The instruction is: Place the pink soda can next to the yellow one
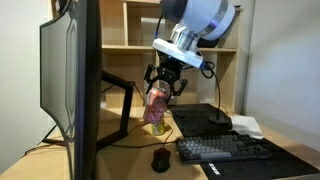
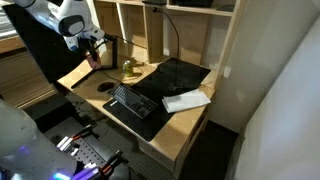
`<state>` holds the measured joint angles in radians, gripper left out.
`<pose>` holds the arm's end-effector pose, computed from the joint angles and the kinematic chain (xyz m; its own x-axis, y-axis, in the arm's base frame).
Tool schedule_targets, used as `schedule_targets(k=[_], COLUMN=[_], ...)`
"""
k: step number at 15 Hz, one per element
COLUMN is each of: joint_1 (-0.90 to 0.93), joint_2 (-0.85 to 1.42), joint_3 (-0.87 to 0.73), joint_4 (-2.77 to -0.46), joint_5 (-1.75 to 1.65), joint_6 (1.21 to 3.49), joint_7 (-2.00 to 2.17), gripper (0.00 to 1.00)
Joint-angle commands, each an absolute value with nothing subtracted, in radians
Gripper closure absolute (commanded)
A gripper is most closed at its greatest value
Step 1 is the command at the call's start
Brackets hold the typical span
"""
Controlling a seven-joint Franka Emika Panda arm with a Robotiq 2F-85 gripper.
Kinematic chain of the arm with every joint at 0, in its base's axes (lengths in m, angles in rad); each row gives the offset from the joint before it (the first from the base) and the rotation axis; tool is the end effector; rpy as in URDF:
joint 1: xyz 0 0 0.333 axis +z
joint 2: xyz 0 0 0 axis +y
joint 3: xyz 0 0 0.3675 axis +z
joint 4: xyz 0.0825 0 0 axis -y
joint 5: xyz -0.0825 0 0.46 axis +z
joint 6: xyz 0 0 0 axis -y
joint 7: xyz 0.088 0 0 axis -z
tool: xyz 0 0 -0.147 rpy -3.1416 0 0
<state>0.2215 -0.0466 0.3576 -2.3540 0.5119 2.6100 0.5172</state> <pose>0.4935 0.3218 0.3401 0.9408 -0.3384 0.0197 -0.3009 -0.8605 -0.4111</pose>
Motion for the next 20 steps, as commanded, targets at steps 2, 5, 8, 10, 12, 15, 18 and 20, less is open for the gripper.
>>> schedule_targets(k=[2,5,8,10,12,15,18,20], joint_1=[0.247,0.273,0.329,0.391,0.381,0.408,0.435,0.452], joint_2=[0.045,0.154,0.276,0.345,0.302,0.356,0.412,0.454], joint_3=[0.333,0.33,0.278,0.197,0.212,0.172,0.144,0.128], joint_4=[-2.323,-2.279,-2.201,-2.136,-2.183,-2.118,-2.088,-2.058], joint_5=[0.419,0.276,0.128,0.017,0.062,0.039,0.013,0.019], joint_6=[2.515,2.641,2.763,2.816,2.803,2.808,2.84,2.89], joint_7=[0.569,0.687,0.824,0.941,0.905,0.94,0.975,0.978], gripper=[0.48,0.48,0.48,0.48,0.23,0.23,0.48,0.48])
